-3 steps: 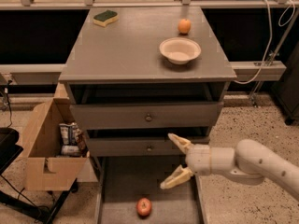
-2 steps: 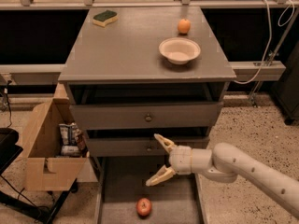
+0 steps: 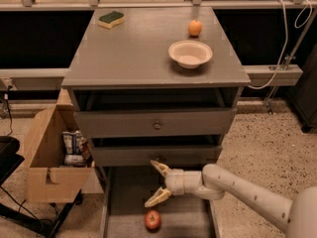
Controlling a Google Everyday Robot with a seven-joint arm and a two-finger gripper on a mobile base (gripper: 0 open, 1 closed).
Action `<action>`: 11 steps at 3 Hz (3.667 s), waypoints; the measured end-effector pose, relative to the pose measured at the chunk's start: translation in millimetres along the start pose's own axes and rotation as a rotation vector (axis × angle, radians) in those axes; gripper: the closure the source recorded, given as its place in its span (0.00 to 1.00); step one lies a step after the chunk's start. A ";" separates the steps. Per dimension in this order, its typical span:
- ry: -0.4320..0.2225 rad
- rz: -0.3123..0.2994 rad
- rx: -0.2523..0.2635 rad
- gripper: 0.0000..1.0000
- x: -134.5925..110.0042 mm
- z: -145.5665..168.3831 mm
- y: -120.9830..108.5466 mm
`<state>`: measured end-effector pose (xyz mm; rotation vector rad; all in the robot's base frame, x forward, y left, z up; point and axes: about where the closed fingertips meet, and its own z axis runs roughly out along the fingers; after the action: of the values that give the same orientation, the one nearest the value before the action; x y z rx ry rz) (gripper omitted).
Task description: Pick apple from bottom drawer and place on counter
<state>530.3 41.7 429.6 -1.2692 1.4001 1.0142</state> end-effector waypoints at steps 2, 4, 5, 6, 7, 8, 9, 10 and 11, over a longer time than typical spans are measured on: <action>0.016 0.136 0.041 0.00 60.2 -16.5 -3.3; 0.270 0.089 0.095 0.00 110.0 -72.9 -1.9; 0.382 0.061 0.074 0.00 157.3 -109.6 -4.5; 0.411 0.065 0.033 0.00 204.4 -126.4 -11.4; 0.403 0.080 -0.006 0.00 247.2 -129.6 -19.9; 0.404 0.059 0.023 0.00 248.0 -137.0 -39.4; 0.402 0.060 0.020 0.00 247.9 -136.0 -38.0; 0.369 0.068 -0.054 0.00 259.0 -99.7 -9.9; 0.310 0.082 -0.136 0.00 270.5 -57.3 24.5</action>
Offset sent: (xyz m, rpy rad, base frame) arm 0.0011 -0.0231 -0.0447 0.0012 0.1042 -0.0541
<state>498.5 -65.1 175.3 -1.5289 1.6516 1.0128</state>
